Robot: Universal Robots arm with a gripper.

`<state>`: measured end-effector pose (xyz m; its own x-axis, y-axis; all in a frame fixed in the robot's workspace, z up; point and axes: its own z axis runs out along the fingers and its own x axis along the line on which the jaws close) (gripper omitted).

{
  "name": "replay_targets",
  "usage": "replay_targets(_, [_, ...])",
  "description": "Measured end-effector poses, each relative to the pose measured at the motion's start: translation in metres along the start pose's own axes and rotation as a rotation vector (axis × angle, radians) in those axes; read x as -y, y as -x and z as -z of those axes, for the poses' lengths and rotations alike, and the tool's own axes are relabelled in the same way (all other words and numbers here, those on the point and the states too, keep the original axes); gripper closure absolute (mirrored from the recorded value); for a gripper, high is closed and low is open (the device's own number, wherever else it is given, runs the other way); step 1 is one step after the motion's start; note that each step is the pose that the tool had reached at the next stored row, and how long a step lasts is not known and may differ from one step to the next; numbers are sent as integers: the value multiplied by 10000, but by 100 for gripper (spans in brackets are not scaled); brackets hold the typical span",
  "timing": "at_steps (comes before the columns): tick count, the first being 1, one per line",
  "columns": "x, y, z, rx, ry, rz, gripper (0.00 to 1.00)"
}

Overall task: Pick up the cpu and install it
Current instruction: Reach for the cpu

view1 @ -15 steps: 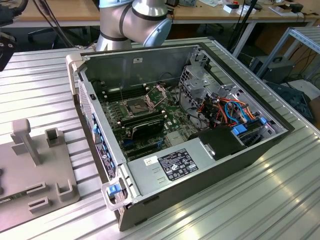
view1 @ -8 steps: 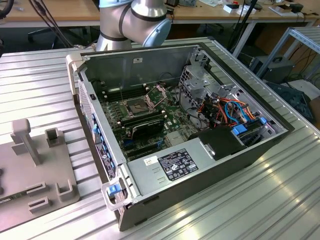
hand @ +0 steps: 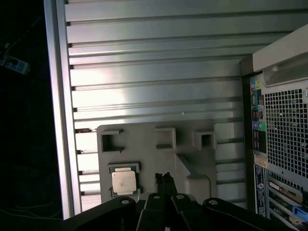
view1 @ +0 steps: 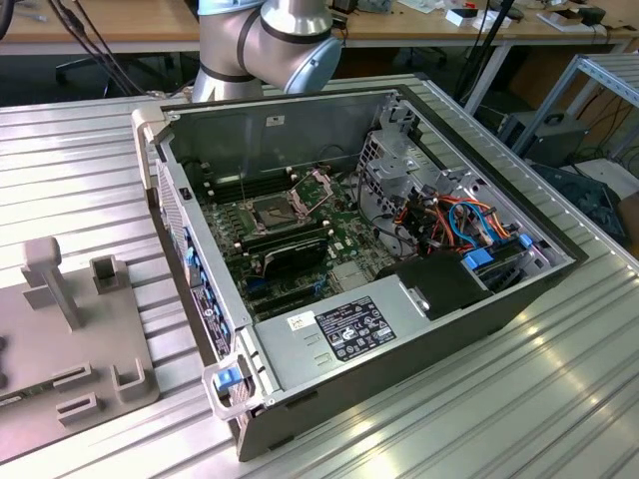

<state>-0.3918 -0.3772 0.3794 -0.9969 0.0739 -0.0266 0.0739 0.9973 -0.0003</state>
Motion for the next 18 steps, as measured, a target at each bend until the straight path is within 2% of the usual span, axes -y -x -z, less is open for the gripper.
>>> replay_targets(4, [0, -2, -7, 1, 1, -2, 89])
replay_targets(7, [-1, -4, -88, 1, 1, -2, 89])
replay_targets(12, [0, -14, -184, 1, 0, -3, 89])
replay_targets(18, [4, -71, -213, 2, 1, -3, 89])
